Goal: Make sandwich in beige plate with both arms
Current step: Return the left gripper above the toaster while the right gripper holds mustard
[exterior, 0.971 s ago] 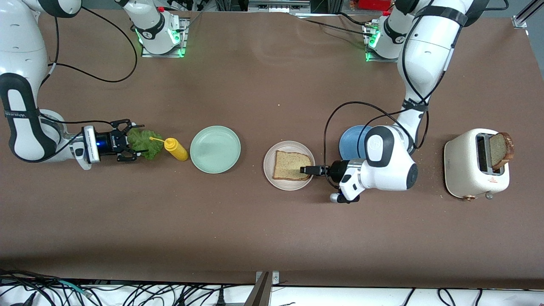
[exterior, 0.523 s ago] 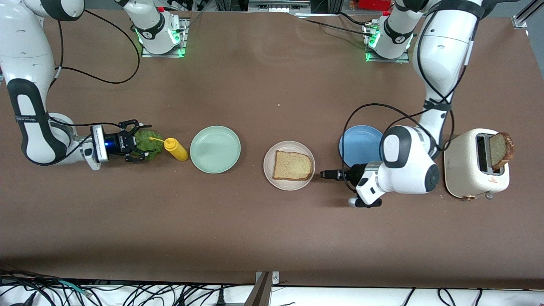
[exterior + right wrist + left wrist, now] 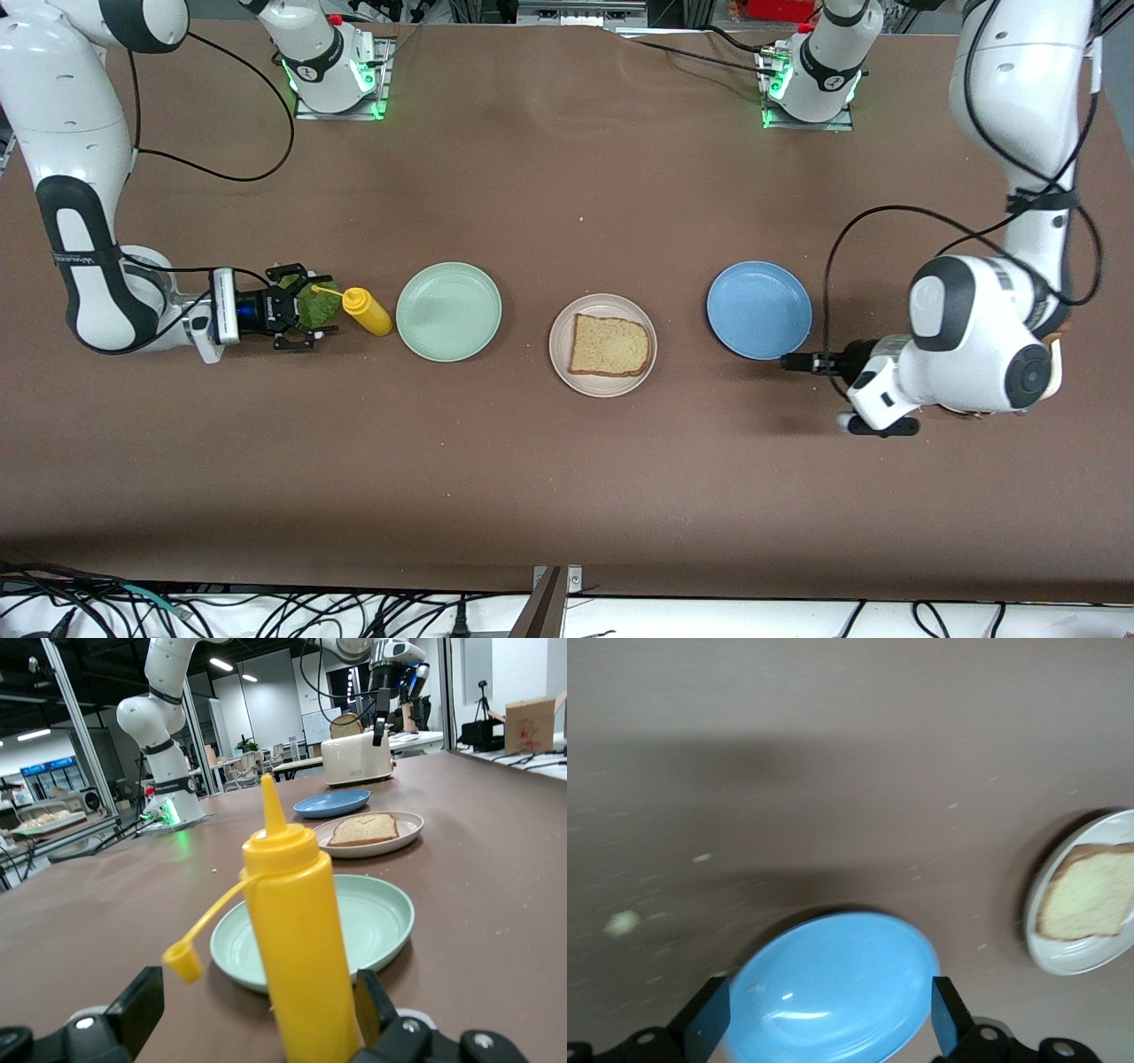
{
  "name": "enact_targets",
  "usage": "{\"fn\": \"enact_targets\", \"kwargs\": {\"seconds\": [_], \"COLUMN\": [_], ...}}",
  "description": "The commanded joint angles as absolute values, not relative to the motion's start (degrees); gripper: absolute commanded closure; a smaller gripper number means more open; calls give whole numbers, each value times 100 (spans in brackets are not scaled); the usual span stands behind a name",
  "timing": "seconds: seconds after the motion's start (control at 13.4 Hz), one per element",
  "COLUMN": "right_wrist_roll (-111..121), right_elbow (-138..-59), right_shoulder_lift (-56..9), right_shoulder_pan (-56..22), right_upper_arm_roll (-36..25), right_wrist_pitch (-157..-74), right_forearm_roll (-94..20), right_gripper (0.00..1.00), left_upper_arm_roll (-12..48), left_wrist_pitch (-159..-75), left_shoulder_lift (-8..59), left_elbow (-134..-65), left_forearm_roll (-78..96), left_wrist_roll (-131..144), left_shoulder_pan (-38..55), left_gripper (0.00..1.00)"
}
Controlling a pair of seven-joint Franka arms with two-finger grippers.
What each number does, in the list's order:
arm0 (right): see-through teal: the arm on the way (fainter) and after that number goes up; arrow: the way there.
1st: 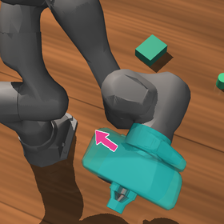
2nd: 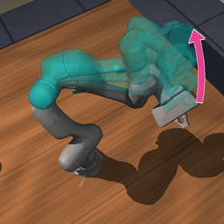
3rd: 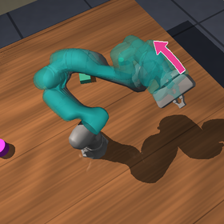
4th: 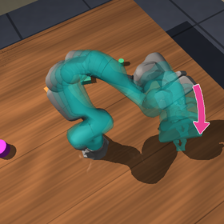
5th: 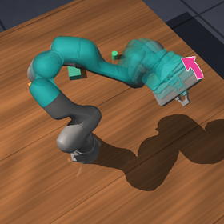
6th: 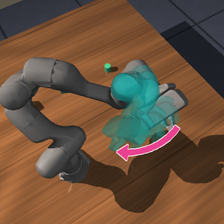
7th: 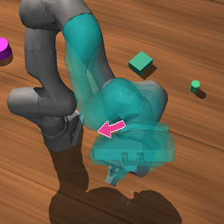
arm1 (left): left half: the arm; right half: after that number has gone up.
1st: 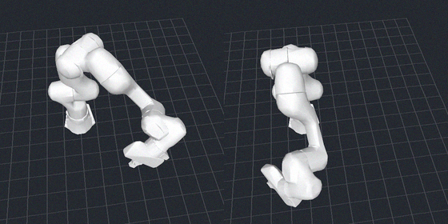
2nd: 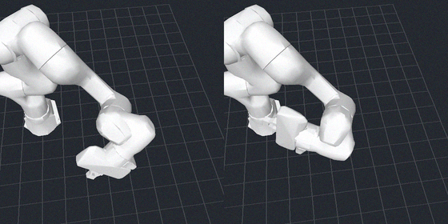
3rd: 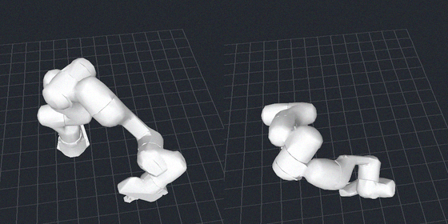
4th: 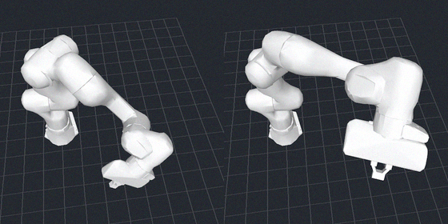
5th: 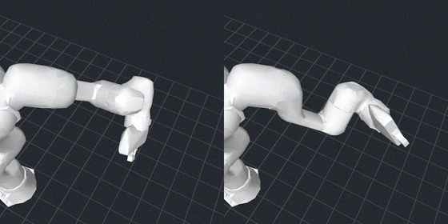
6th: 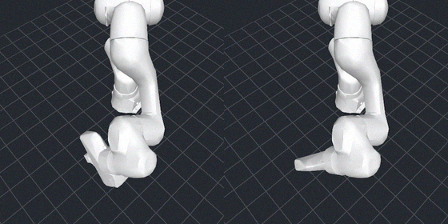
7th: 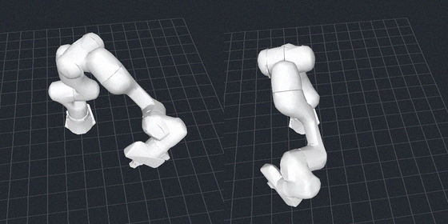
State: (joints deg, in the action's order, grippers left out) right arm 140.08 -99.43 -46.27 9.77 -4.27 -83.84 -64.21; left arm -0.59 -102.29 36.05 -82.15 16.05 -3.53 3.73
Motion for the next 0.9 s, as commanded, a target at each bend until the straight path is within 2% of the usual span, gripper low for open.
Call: {"fn": "enact_targets", "kwargs": {"seconds": [0.0, 0.67, 0.82], "right_wrist_roll": [14422, 14634, 14634], "right_elbow": [-9835, -9888, -9879], "right_shoulder_lift": [-4842, -5045, -5045], "right_shoulder_pan": [879, 852, 844], "right_upper_arm_roll": [-439, -229, -229], "right_wrist_pitch": [-8429, -8350, -8350], "right_forearm_roll": [-6618, -6829, -6829], "right_gripper": [4, 4, 7], "left_upper_arm_roll": [-9, -18, -18], "left_wrist_pitch": [-9854, -8948, -8939], "left_shoulder_lift": [3130, 2102, 1786], "left_elbow": [-8306, -8314, -8314], "left_forearm_roll": [846, 606, 502], "left_wrist_roll": [-351, -748, -660], "left_shoulder_pan": [299, -220, -220], "left_gripper": [0, 0, 0]}}
